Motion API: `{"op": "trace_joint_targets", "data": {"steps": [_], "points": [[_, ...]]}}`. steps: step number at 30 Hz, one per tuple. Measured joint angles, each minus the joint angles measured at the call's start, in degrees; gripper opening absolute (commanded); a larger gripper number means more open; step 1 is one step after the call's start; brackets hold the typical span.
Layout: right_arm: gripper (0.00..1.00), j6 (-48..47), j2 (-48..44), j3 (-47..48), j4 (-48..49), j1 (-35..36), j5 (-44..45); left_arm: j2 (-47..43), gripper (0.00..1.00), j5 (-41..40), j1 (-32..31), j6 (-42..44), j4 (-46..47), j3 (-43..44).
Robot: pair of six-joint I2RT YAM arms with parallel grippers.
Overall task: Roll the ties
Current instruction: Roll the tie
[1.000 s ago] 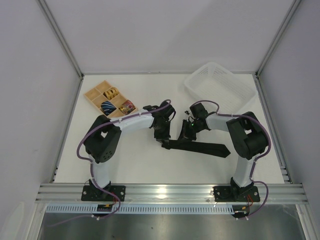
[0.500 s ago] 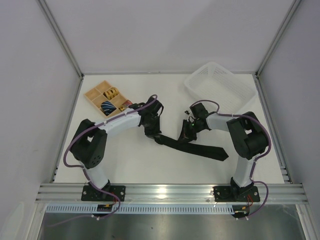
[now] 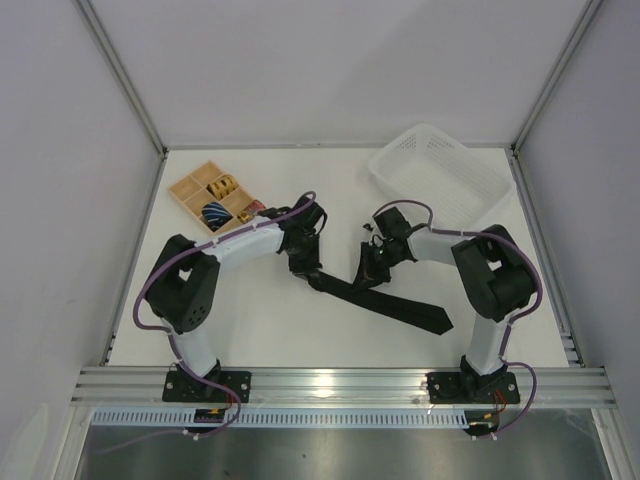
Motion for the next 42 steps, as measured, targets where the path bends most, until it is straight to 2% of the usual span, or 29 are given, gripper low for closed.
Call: {"op": "trace_joint_targets", "data": {"steps": [7, 15, 27, 35, 42], "points": [[0.00, -1.14, -0.07, 5.11, -4.24, 1.55, 1.27, -2.38, 0.01, 2.21, 0.04, 0.26, 1.55, -5.01], [0.00, -0.76, 3.82, 12.68, -3.45, 5.88, -0.17, -2.73, 0.01, 3.23, 0.04, 0.28, 1.90, -5.46], [0.00, 1.64, 7.85, 10.62, -1.07, 8.04, -0.79, -2.71, 0.00, 2.62, 0.04, 0.31, -0.11, -3.19], [0.00, 6.36, 8.81, 9.77, 4.09, 9.22, -2.36, -0.04, 0.01, -3.61, -1.84, 0.26, -4.00, 1.66], [0.00, 8.00, 9.29, 9.73, 4.81, 9.64, -3.13, 2.91, 0.00, -8.00, -3.87, 1.22, -6.51, 3.17]]}}
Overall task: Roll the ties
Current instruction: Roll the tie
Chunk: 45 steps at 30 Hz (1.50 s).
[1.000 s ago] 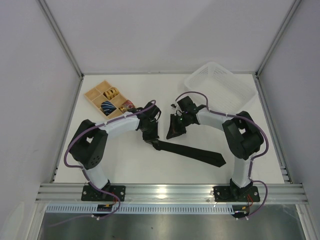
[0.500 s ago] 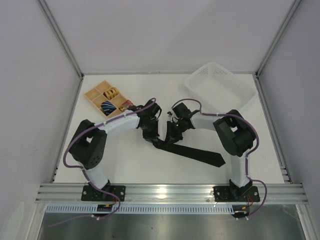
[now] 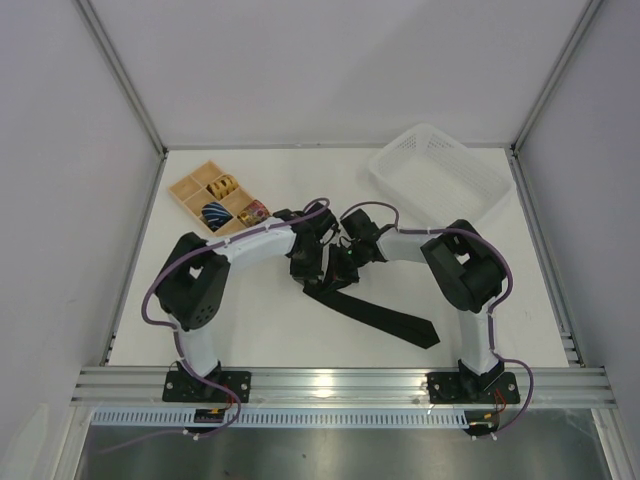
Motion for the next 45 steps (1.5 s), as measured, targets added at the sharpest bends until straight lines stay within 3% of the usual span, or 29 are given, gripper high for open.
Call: {"op": "trace_joint_targets", "data": {"steps": [14, 28, 39, 45], "points": [[0.00, 0.50, 0.09, -0.07, 0.22, 0.02, -0.59, 2.45, 0.01, -5.49, -2.80, 1.31, -4.11, 3.54], [0.00, 1.84, -0.04, -0.04, -0.50, 0.20, -0.66, 2.71, 0.00, -5.70, -3.26, 1.60, -4.74, 4.04], [0.00, 6.21, 2.32, 0.26, 2.19, -0.07, -4.96, 1.33, 0.56, -3.67, -4.24, 2.16, -4.33, 3.98], [0.00, 7.30, 3.17, 0.26, 2.40, -0.85, -7.04, -1.22, 0.62, -2.97, -4.20, 2.29, -3.54, 1.92]]}}
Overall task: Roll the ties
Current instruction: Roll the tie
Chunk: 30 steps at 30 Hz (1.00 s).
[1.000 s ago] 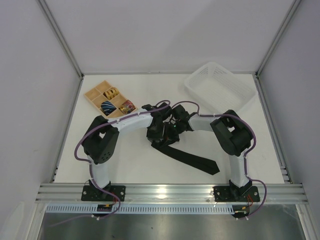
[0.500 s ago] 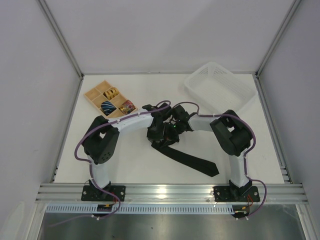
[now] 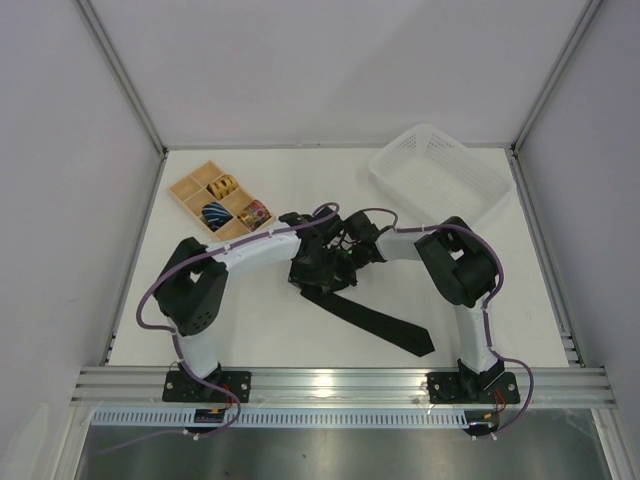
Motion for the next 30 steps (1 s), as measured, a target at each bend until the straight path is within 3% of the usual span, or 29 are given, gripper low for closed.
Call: {"op": "trace_joint_targets", "data": {"steps": [9, 30], "points": [[0.00, -0.44, 0.28, 0.07, -0.04, -0.26, -0.66, -3.26, 0.62, 3.61, -0.46, -0.11, 5.38, -5.07], [0.00, -4.66, 0.22, 3.02, -8.31, -1.51, 1.07, -4.72, 0.63, 5.97, -1.40, 0.42, 9.62, -5.20]]}}
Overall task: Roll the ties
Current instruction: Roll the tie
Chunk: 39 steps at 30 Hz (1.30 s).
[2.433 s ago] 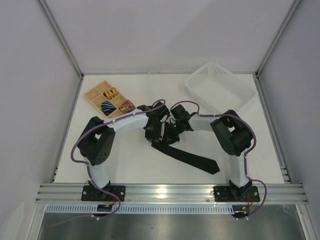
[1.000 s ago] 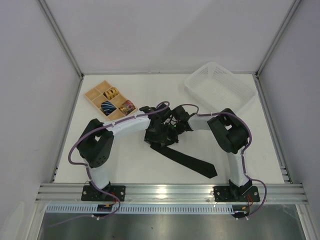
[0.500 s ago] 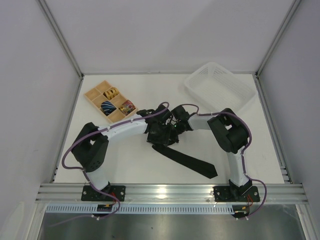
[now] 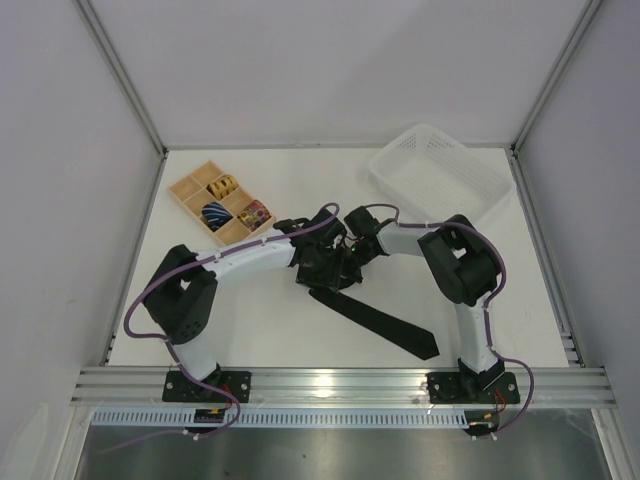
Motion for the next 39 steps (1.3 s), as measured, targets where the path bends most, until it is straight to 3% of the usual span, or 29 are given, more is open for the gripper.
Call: {"op": "trace_joint_targets", "data": {"steps": [14, 24, 39], "points": [[0.00, -4.28, -2.25, -0.79, -6.34, -1.42, 1.99, 0.02, 0.63, 0.57, -0.04, 0.48, 1.11, 0.00], [0.01, -4.85, -4.02, -2.08, -6.40, -3.26, 1.97, 0.04, 0.51, 1.01, -0.04, 0.90, 1.46, 0.00], [0.02, -8.94, -10.19, -4.52, -12.26, -7.58, 5.57, 0.04, 0.49, 5.01, -0.11, 0.96, 6.23, -2.62]]}}
